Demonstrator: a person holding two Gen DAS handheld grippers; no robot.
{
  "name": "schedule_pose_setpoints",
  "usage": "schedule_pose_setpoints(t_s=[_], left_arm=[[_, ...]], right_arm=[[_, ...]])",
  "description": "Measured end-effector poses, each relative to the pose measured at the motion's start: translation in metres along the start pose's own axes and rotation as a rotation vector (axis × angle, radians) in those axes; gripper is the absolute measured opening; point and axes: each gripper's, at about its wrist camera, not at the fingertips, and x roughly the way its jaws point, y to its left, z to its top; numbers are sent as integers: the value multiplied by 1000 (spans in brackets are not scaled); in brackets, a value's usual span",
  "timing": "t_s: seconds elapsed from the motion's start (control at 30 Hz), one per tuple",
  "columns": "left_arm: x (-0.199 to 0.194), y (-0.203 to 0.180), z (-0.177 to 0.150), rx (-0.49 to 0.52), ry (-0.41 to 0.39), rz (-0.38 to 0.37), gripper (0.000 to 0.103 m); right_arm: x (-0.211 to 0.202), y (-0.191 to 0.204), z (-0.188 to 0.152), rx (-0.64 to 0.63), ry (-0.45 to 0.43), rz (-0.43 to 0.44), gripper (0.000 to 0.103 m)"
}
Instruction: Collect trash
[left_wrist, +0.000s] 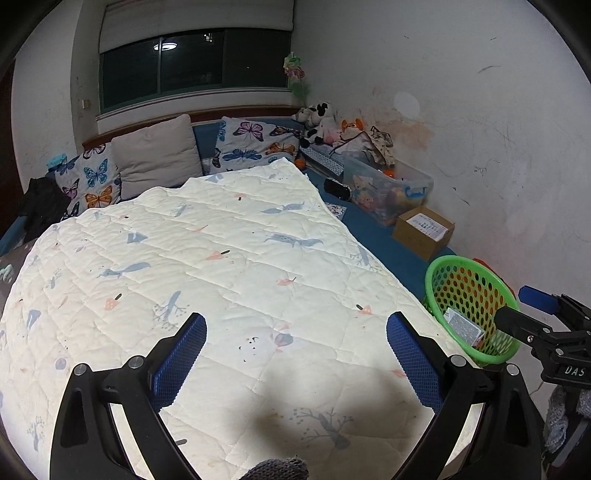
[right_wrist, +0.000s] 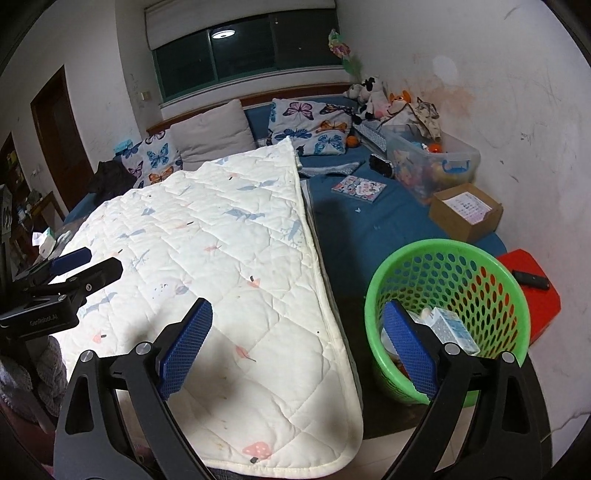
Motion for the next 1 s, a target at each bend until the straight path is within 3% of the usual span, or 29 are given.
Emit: schedule_pose_setpoints(t_s=[1.0], left_arm=[[-7, 6, -4, -21, -17, 26, 95]], right_arm=[[0, -2, -1, 5, -1, -3, 93]])
